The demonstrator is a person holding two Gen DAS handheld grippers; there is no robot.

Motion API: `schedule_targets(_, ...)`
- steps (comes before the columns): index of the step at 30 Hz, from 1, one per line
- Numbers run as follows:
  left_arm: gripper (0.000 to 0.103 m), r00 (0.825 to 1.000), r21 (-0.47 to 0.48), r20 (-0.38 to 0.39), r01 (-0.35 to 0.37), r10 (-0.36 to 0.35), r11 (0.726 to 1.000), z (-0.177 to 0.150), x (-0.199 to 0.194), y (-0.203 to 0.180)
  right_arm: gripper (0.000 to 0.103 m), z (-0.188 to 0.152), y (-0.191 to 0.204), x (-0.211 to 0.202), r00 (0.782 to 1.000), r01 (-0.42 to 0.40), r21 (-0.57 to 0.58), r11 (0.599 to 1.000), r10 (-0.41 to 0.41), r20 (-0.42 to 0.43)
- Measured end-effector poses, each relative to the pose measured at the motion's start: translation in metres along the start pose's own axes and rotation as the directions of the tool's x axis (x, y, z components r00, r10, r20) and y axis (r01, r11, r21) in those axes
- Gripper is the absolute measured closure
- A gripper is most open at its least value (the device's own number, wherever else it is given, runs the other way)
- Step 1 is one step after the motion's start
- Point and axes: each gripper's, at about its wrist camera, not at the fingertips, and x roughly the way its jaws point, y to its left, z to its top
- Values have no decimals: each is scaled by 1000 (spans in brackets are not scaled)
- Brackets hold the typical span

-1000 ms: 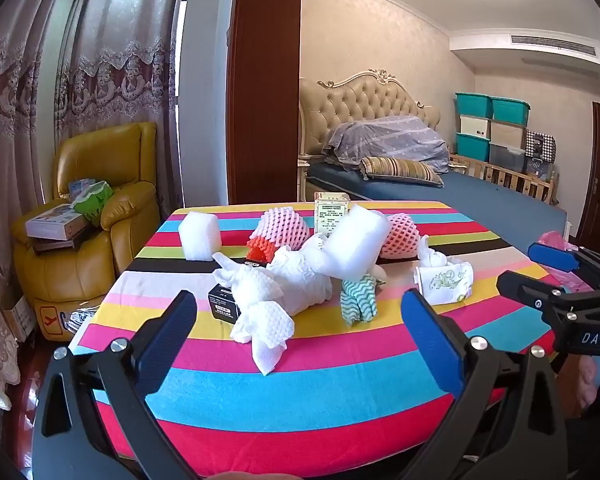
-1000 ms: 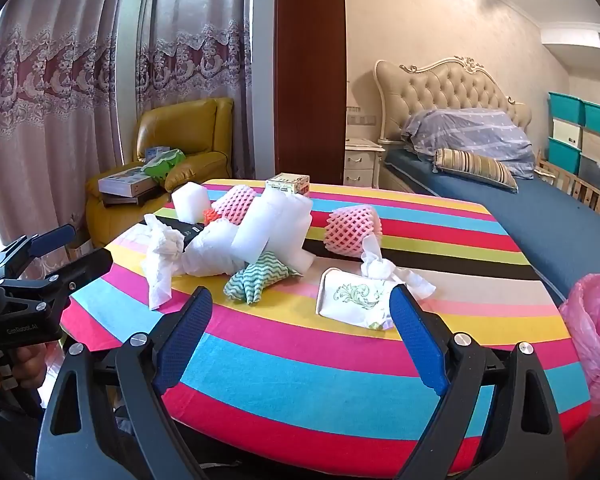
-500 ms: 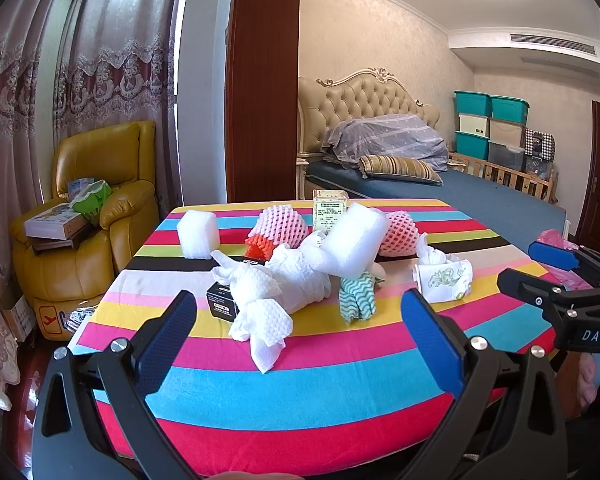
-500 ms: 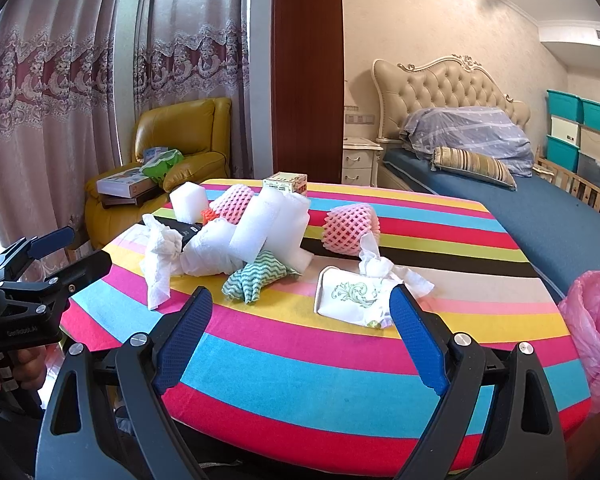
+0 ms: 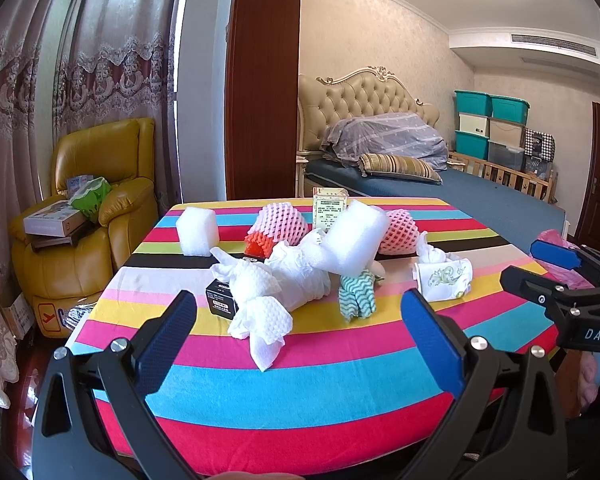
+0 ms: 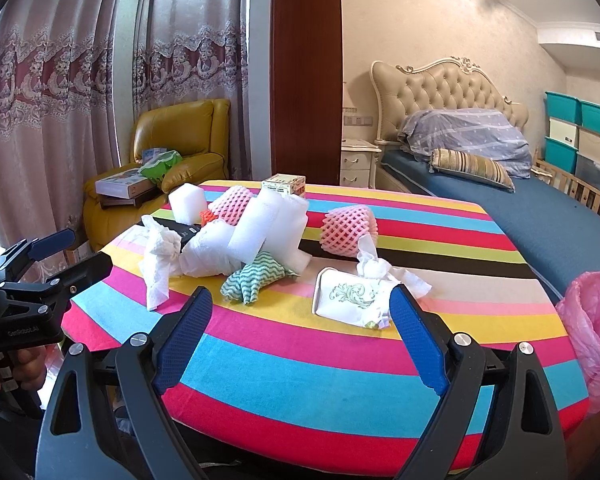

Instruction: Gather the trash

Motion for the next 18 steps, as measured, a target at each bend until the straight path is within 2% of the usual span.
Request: schedule_targets(18, 4, 1000, -2, -4, 1, -1, 1000, -1, -1, 0, 19, 1, -2, -2, 1000, 11, 0, 1000, -11, 9)
